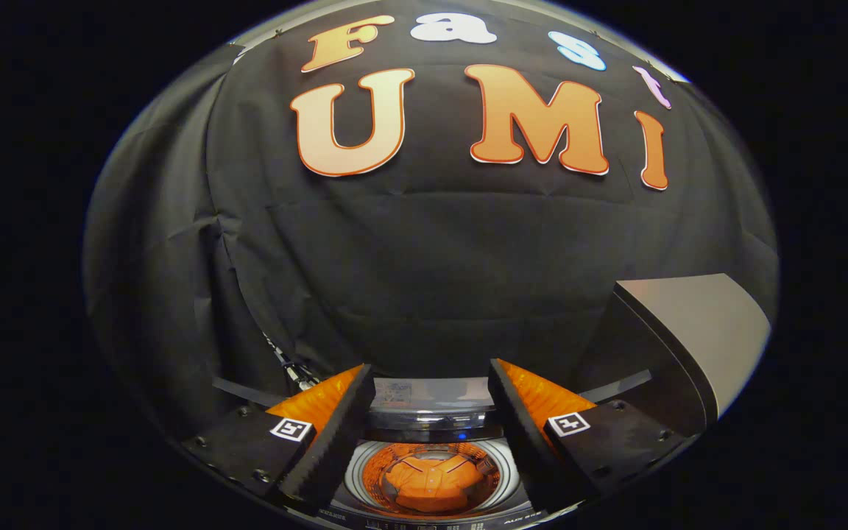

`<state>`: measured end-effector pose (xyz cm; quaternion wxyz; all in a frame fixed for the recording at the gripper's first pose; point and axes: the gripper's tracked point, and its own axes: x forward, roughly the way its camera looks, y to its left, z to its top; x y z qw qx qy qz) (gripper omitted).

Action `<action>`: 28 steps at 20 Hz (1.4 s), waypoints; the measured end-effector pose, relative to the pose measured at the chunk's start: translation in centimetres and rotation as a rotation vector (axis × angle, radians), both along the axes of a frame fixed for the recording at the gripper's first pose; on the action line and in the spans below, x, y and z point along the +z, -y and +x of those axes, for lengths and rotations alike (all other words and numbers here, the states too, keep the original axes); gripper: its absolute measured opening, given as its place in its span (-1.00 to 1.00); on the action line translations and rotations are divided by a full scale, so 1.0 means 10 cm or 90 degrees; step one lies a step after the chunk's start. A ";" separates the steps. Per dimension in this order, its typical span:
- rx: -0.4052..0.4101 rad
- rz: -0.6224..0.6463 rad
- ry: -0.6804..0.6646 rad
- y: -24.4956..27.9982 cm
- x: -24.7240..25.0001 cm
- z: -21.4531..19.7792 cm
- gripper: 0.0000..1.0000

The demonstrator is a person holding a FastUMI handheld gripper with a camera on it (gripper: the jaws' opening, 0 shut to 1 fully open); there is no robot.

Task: Put the clothes into the washing machine and then close the washing machine lid.

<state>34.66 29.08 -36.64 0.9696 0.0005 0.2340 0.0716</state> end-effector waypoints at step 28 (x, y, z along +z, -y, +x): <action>0.003 0.019 0.045 0.85 0.75 -1.16 1.00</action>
